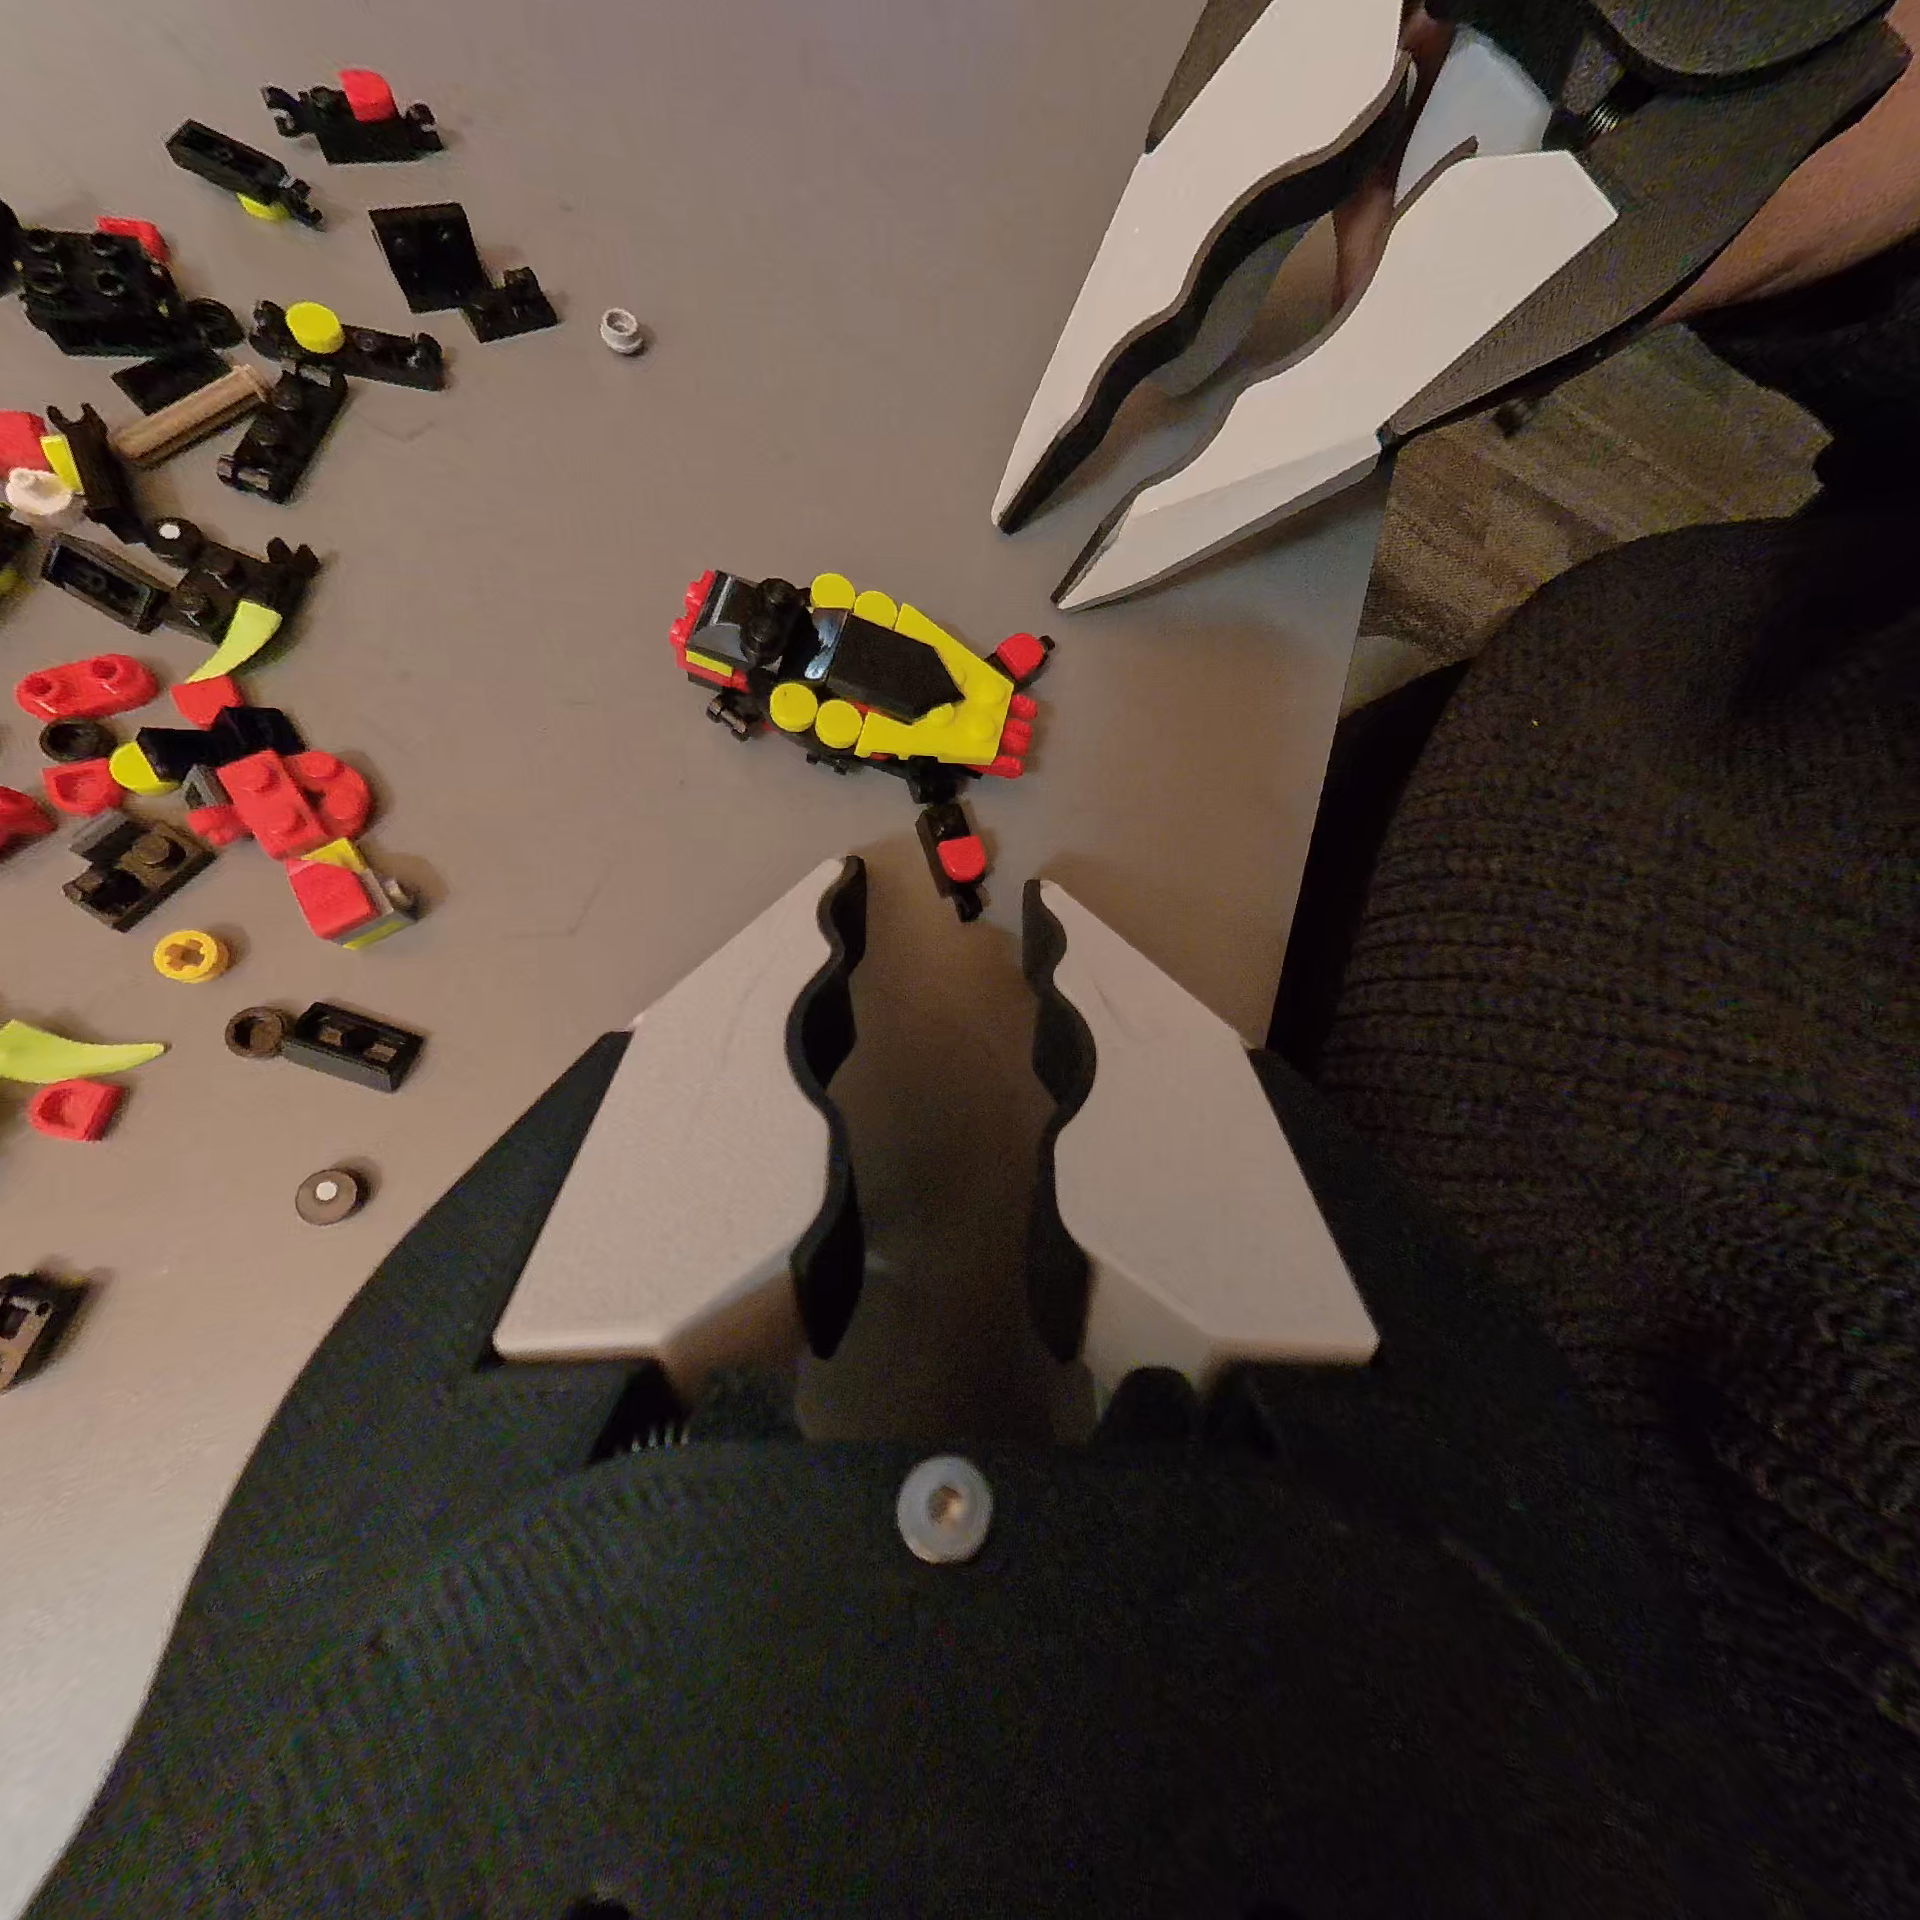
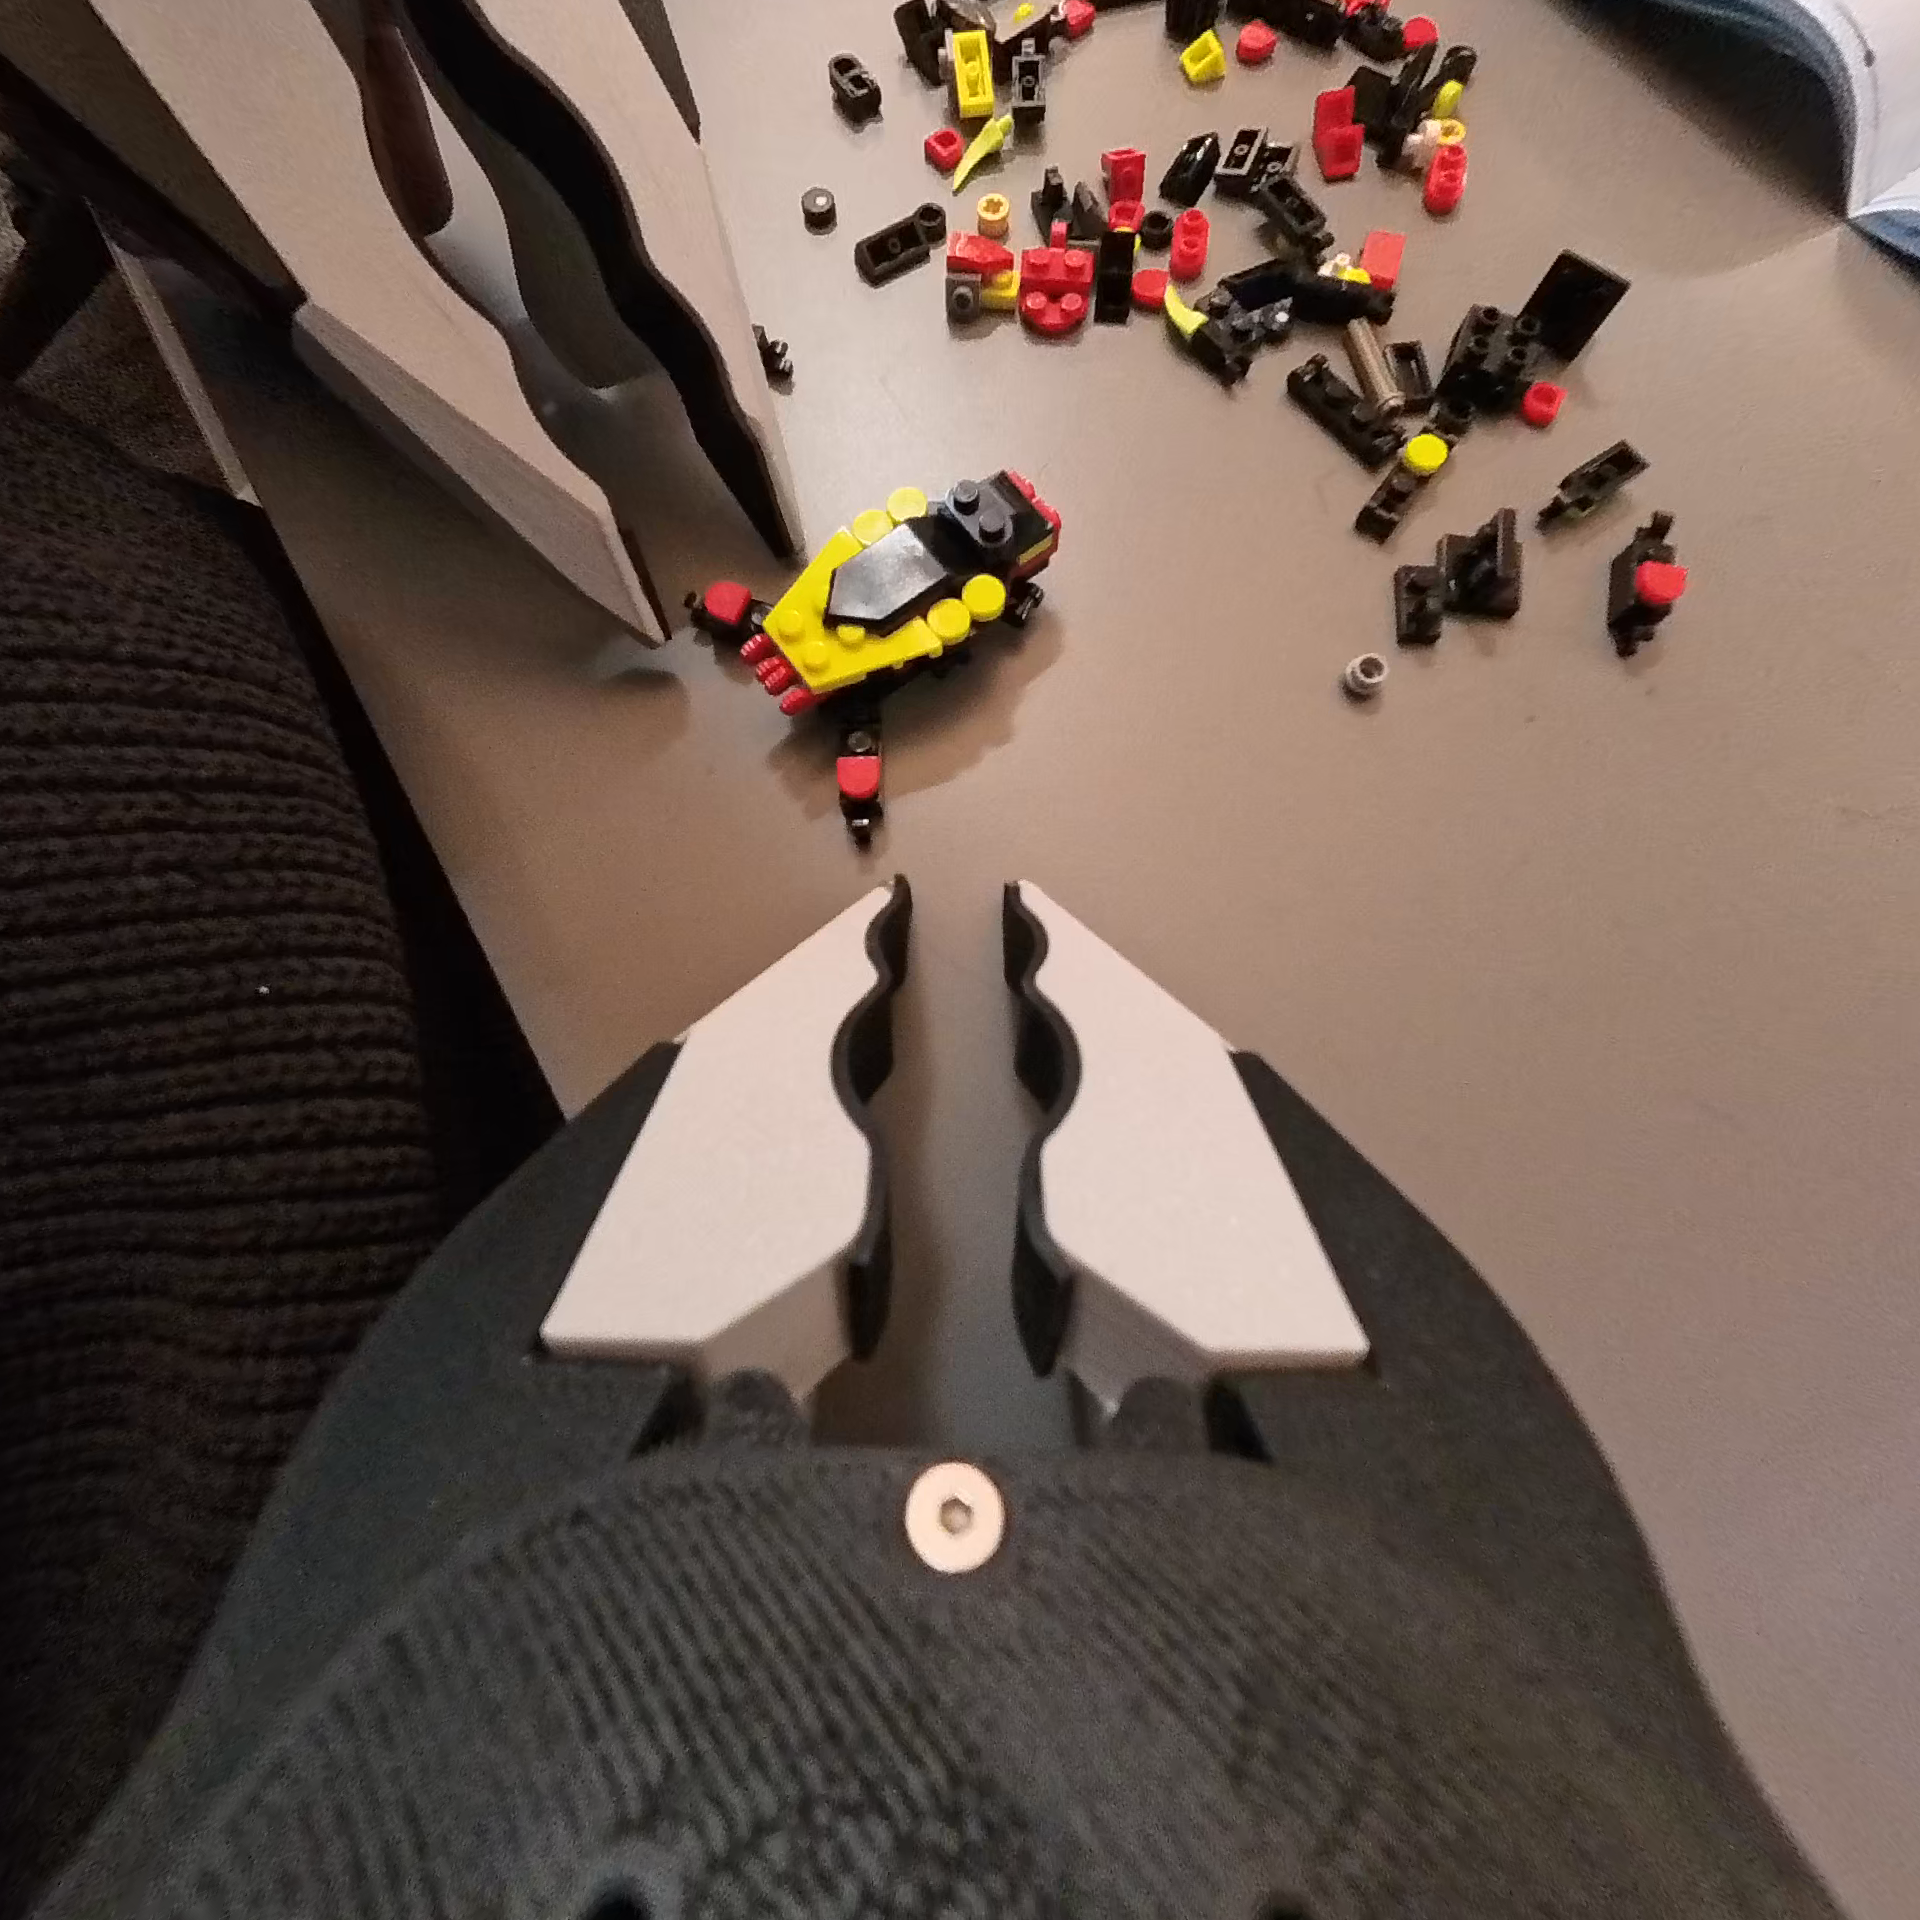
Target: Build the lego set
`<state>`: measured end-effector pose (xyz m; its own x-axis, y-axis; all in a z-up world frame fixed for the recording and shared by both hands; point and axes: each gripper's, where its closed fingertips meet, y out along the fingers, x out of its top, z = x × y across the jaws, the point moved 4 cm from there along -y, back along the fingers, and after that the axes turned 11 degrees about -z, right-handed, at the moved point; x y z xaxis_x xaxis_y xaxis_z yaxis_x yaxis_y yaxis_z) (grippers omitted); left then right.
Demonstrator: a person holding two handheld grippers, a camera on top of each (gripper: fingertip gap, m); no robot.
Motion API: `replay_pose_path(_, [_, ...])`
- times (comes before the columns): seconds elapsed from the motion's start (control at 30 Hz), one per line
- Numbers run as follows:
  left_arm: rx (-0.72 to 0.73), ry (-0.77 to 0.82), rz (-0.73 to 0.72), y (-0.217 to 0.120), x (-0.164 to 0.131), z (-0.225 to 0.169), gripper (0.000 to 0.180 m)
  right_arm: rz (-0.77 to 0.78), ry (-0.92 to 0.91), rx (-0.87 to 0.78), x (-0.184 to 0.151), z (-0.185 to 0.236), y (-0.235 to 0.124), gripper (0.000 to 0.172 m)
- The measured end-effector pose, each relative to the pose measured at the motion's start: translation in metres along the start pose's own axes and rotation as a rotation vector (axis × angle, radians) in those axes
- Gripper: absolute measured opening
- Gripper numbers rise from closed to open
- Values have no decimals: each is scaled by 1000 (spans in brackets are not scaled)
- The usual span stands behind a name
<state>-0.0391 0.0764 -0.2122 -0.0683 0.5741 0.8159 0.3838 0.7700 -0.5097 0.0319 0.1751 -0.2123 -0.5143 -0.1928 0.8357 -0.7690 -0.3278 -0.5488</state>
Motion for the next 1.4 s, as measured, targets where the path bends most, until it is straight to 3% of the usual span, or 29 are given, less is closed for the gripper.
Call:
replay_pose_path(0.03, [0,0,0,0,0,0,28,0,0,1,0,0,0,17])
replay_pose_path(0.47, [48,-36,-36,-9,6,12,31,-6,-1,8,0,1,0,18])
replay_pose_path(0.6, [184,-142,-286,-63,37,60,31,-8,4,17,0,1,0,20])
replay_pose_path(0.67, [312,-218,-384,-100,41,87,30,-6,-1,17,0,0,0,18])
replay_pose_path(0.73, [340,-296,-392,-119,33,93,33,0,-2,17,0,-1,0,16])
replay_pose_path(0.8, [355,-300,-294,-116,16,88,33,10,-6,17,0,-3,0,13])
replay_pose_path(0.9, [432,-168,-83,-101,-11,79,31,25,18,21,1,-5,1,10])
replay_pose_path(0.97, [441,-82,-28,-94,-16,75,27,19,65,22,3,-8,2,16])
replay_pose_path(1.17, [387,-121,-50,-89,-21,81,22,-145,205,59,27,-14,-9,23])
replay_pose_path(1.23, [367,-161,-121,-92,-14,82,19,-199,172,54,35,-16,-17,14])
replay_pose_path(1.4, [366,-179,-246,-102,1,84,4,-273,30,-102,46,-29,-29,11])
